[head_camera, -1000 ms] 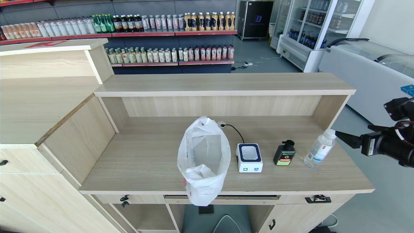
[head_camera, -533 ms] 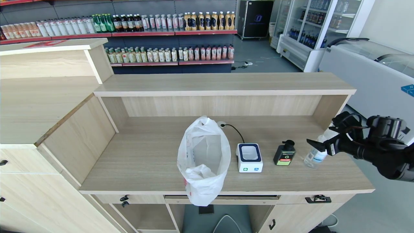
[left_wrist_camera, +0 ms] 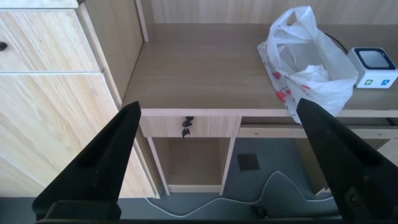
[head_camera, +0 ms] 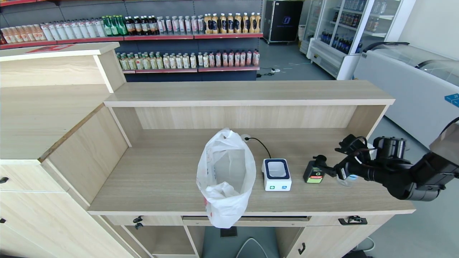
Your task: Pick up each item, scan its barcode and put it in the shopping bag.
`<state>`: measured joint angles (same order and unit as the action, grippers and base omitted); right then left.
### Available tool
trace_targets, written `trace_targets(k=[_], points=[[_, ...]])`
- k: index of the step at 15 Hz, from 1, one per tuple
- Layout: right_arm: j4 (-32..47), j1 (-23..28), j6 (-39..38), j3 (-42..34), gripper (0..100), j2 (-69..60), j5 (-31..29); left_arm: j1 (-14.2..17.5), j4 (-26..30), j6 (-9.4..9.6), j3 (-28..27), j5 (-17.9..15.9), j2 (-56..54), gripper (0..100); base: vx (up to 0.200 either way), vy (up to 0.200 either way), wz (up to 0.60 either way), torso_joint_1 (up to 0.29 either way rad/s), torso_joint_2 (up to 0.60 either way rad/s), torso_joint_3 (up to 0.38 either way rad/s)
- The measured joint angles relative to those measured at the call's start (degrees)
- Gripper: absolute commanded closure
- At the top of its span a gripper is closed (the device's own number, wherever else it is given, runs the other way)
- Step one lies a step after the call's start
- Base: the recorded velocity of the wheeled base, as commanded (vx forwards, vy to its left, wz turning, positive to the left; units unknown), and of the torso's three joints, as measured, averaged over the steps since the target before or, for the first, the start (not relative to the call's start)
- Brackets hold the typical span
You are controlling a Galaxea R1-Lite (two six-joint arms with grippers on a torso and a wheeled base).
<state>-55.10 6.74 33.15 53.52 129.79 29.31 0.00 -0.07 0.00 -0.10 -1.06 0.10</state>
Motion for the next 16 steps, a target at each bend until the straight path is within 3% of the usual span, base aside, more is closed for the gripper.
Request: trace_targets(k=[6,9,16], points=[[-0.11,-0.16,5.74,0.78,0,4.41,0.3,0.0,0.0,0.0,0.0,0.0,0.0,0,0.0,0.0,0.0,0.0,0.0,0.0],[-0.13,-0.57,5.96,2.88,0,6.89,3.36,0.0,0.0,0.0,0.0,0.0,0.0,0,0.0,0.0,0.0,0.0,0.0,0.0],[0.17,-2.69,5.94,9.24,0,12.41,3.91,0.0,0.0,0.0,0.0,0.0,0.0,0,0.0,0.0,0.0,0.0,0.0,0.0]])
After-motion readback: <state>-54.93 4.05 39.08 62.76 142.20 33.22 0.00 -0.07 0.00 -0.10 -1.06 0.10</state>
